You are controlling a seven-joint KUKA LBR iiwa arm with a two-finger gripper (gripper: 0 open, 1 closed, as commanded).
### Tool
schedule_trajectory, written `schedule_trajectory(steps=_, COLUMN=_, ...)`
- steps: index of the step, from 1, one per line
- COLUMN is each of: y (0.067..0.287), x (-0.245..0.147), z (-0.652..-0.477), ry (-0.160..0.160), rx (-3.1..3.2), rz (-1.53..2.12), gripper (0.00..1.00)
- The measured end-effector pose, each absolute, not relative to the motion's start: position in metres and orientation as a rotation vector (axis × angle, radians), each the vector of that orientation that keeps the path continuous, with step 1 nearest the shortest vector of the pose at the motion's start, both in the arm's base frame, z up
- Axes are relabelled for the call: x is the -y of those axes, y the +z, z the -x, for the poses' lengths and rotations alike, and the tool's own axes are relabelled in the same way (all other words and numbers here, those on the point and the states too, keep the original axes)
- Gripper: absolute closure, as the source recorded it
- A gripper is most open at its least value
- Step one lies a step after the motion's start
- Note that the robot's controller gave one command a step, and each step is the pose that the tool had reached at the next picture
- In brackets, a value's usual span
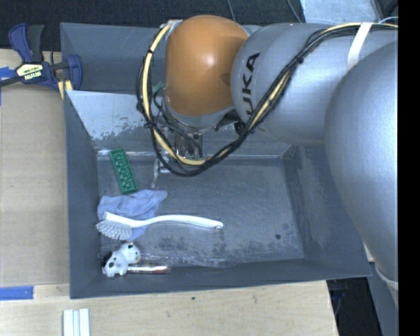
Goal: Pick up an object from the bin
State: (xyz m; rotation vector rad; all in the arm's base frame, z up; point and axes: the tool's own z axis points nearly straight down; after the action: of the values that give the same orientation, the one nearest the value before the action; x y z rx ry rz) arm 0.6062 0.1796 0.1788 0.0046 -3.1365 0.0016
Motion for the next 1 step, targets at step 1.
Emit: schedule_trajectory(steps=1, y=0.1843, x=-0.1789, z=-0.6079, ry=-0.002, rx=3.145, rz=0.001, gripper=0.00)
